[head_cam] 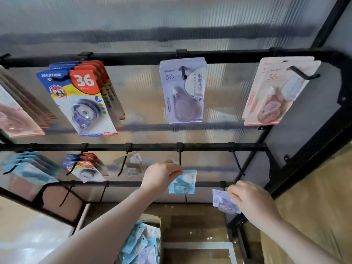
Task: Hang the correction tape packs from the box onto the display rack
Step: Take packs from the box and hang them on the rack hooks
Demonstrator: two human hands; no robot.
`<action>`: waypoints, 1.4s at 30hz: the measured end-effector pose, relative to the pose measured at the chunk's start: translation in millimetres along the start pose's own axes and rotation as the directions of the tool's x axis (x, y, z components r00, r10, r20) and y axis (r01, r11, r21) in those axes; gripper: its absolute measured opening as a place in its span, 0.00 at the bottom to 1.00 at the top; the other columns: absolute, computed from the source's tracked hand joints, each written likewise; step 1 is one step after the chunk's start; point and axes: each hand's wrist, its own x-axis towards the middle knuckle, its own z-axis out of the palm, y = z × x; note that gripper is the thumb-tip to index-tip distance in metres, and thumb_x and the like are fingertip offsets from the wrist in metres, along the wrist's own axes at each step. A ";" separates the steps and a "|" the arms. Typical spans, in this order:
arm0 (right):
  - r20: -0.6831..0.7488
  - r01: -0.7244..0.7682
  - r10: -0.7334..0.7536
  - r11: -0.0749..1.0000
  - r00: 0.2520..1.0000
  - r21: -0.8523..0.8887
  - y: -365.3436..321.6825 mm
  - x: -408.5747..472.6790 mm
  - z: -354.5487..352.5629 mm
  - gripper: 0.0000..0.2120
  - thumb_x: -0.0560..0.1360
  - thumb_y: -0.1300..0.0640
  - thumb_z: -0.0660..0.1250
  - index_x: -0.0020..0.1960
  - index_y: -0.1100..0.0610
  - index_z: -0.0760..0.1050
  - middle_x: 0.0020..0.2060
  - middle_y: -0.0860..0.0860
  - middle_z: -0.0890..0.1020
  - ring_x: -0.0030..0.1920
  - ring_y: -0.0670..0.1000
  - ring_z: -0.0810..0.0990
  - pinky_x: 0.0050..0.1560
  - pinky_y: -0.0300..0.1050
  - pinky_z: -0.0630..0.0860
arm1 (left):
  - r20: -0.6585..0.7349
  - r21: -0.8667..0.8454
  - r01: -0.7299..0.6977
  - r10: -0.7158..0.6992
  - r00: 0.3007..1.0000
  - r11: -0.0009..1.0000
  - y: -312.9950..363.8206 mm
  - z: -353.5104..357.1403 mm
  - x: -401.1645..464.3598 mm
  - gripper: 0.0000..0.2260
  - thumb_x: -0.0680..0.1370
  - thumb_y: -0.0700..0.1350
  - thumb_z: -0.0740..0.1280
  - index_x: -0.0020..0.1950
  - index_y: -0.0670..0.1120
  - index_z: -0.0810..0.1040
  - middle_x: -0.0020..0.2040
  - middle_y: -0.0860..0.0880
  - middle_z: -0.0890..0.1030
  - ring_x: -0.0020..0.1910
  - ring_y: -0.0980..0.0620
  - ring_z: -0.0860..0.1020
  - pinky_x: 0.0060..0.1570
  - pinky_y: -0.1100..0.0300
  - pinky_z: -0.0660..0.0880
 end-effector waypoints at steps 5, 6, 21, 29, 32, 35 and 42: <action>-0.027 -0.021 0.023 0.999 0.999 0.048 5.0 0.4 9.5 0.13 0.59 0.62 0.80 0.28 0.53 0.75 0.24 0.47 0.72 0.24 0.46 0.71 0.26 0.29 0.50 | 0.050 0.013 -0.026 0.026 0.998 1.000 -7.0 16.7 0.9 0.10 0.79 0.47 0.63 0.57 0.49 0.81 0.53 0.52 0.81 0.47 0.50 0.79 0.41 0.59 0.73; -0.032 -0.020 0.021 0.999 0.999 0.051 5.9 1.1 10.1 0.13 0.59 0.62 0.80 0.28 0.53 0.76 0.24 0.47 0.72 0.24 0.46 0.71 0.27 0.28 0.50 | 0.060 0.011 -0.044 0.043 0.997 0.999 -8.6 18.6 1.7 0.10 0.79 0.47 0.63 0.57 0.48 0.81 0.53 0.51 0.81 0.47 0.50 0.79 0.41 0.59 0.73; -0.083 0.028 -0.016 0.989 0.996 0.142 7.9 21.7 27.0 0.11 0.60 0.62 0.79 0.30 0.54 0.77 0.25 0.47 0.75 0.24 0.48 0.73 0.18 0.37 0.66 | 0.162 0.174 -0.136 0.108 0.981 0.975 -28.4 27.6 15.7 0.21 0.76 0.41 0.67 0.68 0.51 0.71 0.60 0.48 0.78 0.57 0.47 0.75 0.44 0.51 0.76; -0.045 0.000 0.008 0.987 0.999 0.159 8.9 31.2 42.8 0.10 0.62 0.63 0.78 0.30 0.55 0.76 0.25 0.48 0.74 0.23 0.50 0.72 0.18 0.41 0.65 | 0.068 0.179 -0.010 -0.002 0.998 0.984 -35.3 38.1 56.6 0.18 0.79 0.40 0.62 0.68 0.52 0.71 0.57 0.49 0.77 0.54 0.47 0.75 0.39 0.55 0.71; -0.040 -0.002 0.009 0.988 0.999 0.153 8.8 34.7 46.8 0.11 0.61 0.64 0.78 0.29 0.56 0.76 0.24 0.49 0.73 0.23 0.51 0.72 0.18 0.43 0.64 | 0.017 0.233 0.016 -0.020 1.000 0.972 -33.9 41.2 63.2 0.19 0.78 0.40 0.64 0.68 0.53 0.70 0.55 0.50 0.77 0.53 0.47 0.74 0.37 0.58 0.68; -0.038 0.010 -0.005 0.989 0.999 0.144 7.3 35.9 44.7 0.12 0.59 0.63 0.79 0.29 0.55 0.76 0.25 0.49 0.73 0.24 0.51 0.72 0.19 0.42 0.62 | -0.040 0.285 0.001 0.011 0.999 0.959 -31.9 43.7 64.0 0.21 0.75 0.39 0.68 0.66 0.52 0.72 0.54 0.48 0.78 0.51 0.46 0.75 0.37 0.56 0.69; -0.029 0.014 -0.010 0.986 1.000 0.163 5.7 36.1 30.4 0.11 0.60 0.64 0.79 0.29 0.55 0.77 0.25 0.49 0.74 0.24 0.50 0.73 0.18 0.43 0.66 | -0.162 0.251 -0.072 0.115 0.980 0.965 -27.8 34.0 52.2 0.18 0.64 0.31 0.75 0.52 0.43 0.81 0.41 0.45 0.81 0.38 0.42 0.79 0.28 0.55 0.75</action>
